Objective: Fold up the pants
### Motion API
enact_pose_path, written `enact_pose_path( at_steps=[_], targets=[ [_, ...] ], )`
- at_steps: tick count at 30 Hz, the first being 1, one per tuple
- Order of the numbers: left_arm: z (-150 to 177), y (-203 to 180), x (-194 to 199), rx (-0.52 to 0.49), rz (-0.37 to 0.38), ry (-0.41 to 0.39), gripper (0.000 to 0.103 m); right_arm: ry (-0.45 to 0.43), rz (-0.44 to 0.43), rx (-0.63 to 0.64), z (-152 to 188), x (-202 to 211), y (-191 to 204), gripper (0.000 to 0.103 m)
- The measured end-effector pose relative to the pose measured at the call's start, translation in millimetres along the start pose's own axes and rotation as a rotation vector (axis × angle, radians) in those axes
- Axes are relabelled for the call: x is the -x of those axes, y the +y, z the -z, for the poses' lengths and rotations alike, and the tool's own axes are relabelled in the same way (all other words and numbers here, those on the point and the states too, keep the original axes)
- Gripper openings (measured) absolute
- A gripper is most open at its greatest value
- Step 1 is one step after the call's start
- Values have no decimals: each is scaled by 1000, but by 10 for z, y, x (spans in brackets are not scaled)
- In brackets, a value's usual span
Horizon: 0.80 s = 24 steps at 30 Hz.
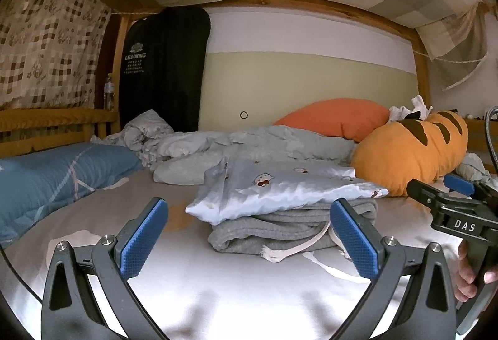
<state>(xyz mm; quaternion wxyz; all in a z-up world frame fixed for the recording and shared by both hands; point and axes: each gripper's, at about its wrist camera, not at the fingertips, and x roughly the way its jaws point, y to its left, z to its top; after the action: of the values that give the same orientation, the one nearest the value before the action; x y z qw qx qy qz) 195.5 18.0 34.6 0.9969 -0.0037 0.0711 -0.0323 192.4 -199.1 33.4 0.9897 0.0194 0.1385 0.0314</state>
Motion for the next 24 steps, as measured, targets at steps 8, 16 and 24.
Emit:
enact_pose_path(
  at_steps=[8, 16, 24],
  targets=[
    [-3, -11, 2, -3, 3, 5, 103, 1, 1, 0, 0, 1, 0, 102],
    [-8, -20, 2, -7, 3, 11, 103, 2, 16, 24, 3, 3, 49, 102],
    [-8, -22, -7, -8, 3, 15, 103, 5, 19, 19, 1, 4, 61, 102]
  ],
)
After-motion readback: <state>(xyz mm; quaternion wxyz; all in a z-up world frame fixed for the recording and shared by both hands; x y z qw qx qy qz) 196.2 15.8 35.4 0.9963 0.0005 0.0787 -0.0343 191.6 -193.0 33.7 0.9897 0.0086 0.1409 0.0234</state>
